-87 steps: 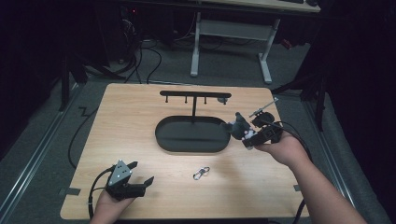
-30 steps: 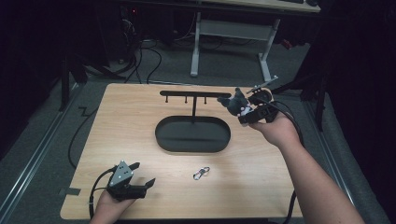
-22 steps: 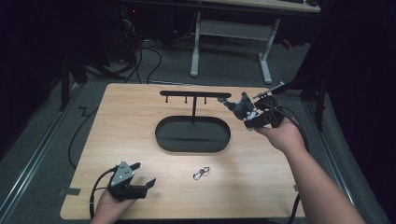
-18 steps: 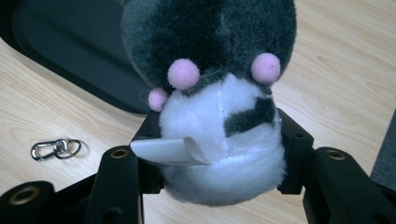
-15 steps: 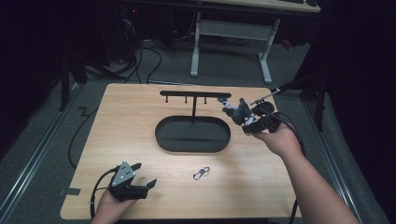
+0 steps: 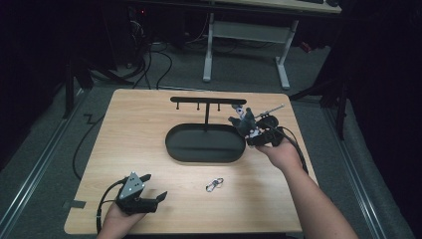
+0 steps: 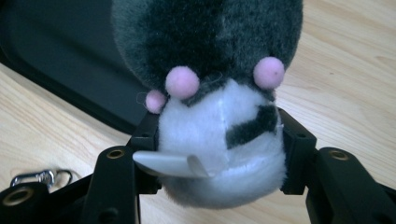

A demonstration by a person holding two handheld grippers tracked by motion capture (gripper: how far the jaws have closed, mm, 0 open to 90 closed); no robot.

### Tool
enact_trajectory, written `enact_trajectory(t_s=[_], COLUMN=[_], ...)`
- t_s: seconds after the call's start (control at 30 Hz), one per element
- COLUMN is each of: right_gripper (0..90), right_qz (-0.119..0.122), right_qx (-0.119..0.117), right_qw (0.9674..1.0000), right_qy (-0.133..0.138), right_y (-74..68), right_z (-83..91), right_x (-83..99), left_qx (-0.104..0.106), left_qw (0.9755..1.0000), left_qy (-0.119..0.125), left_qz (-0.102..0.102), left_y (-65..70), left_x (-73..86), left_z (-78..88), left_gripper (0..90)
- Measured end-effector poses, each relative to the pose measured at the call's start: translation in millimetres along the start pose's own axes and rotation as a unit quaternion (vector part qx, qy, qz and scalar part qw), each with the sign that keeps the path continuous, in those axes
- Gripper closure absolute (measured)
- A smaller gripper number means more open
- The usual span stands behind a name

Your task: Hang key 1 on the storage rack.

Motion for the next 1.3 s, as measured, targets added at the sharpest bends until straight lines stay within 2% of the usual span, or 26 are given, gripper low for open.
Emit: enact_trajectory(t_s=[0.1, 0.2, 0.3, 0.4, 0.63, 0.7, 0.77, 0.8, 0.87, 0.9, 0.93, 0.97, 1.0, 1.13, 1.17, 1.2, 1.3], right_gripper=[44.6, 43.9, 38.1, 30.8, 30.9, 34.4, 35.6, 36.0, 40.7, 42.9, 45.4, 48.2, 48.2, 49.0, 51.4, 51.4, 54.1], right_qz=[-0.002, -0.003, -0.007, -0.007, 0.011, 0.018, 0.026, 0.037, 0.06, 0.061, 0.06, 0.056, 0.056, 0.034, 0.029, 0.029, 0.021], right_qx=[0.0, -0.001, -0.003, 0.0, 0.003, 0.002, 0.005, 0.01, 0.014, 0.012, 0.005, -0.004, -0.004, -0.026, -0.039, -0.039, -0.054], right_qw=[1.0, 1.0, 1.0, 1.0, 0.9994, 0.9985, 0.9982, 0.998, 0.996, 0.9955, 0.9949, 0.9939, 0.9939, 0.9915, 0.9896, 0.9896, 0.9851], right_qy=[-0.004, -0.01, -0.005, 0.002, 0.034, 0.052, 0.053, 0.051, 0.065, 0.071, 0.08, 0.095, 0.095, 0.123, 0.136, 0.136, 0.162], right_y=[-2.9, -4.0, -5.3, -6.3, -9.0, -11.5, -14.2, -16.2, -21.7, -24.0, -25.9, -29.7, -29.7, -38.3, -44.9, -44.9, -56.5], right_z=[-12.6, -16.8, -19.5, -18.6, -5.4, 0.3, 3.2, 3.9, 6.6, 7.5, 8.3, 9.4, 9.4, 7.0, 2.9, 2.9, -1.8], right_x=[-1.1, -1.2, -2.4, -3.4, 4.9, 13.5, 23.4, 28.0, 38.9, 44.4, 50.7, 64.7, 64.7, 98.3, 114.5, 114.5, 132.9], left_qx=[0.001, 0.001, 0.0, 0.001, 0.002, 0.002, 0.005, 0.007, 0.012, 0.016, 0.019, 0.021, 0.023, 0.024, 0.021, 0.018, 0.011], left_qw=[1.0, 1.0, 1.0, 1.0, 1.0, 1.0, 1.0, 1.0, 0.9999, 0.9998, 0.9997, 0.9996, 0.9995, 0.9994, 0.9995, 0.9996, 0.9998], left_qy=[-0.002, -0.002, 0.001, 0.001, 0.001, 0.0, -0.003, -0.005, -0.009, -0.01, -0.011, -0.013, -0.015, -0.018, -0.019, -0.019, -0.015], left_qz=[-0.001, -0.002, -0.001, -0.001, 0.0, 0.0, 0.001, 0.002, 0.006, 0.009, 0.011, 0.012, 0.013, 0.016, 0.014, 0.011, 0.006], left_y=[0.5, 0.4, 0.2, 0.3, 0.9, 1.2, 1.7, 2.0, 2.8, 3.4, 4.0, 4.7, 5.5, 8.2, 8.7, 9.5, 10.3], left_x=[0.0, -0.3, -0.4, -0.7, -2.3, -2.5, -2.8, -3.0, -3.2, -3.2, -3.3, -3.3, -3.2, -2.5, -2.3, -2.4, -2.8], left_z=[-0.1, 0.4, 0.4, 0.2, 0.8, 0.3, -0.4, -0.6, -1.3, -1.5, -1.8, -2.1, -2.4, -4.4, -5.0, -5.4, -5.7], left_gripper=[15.8, 15.9, 15.9, 15.9, 15.8, 15.9, 16.2, 16.7, 18.7, 20.3, 21.6, 24.0, 24.0, 29.8, 31.2, 31.2, 31.4])
Point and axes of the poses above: each handheld gripper's, and its own axes: z roughly backward along the jaws, x roughly out of its underside, y roughly to its right, the point moved 3 cm from there along -z, roughly forward along the jaws, and after that the axes turned 3 degrees about x, right-handed, at the moved point
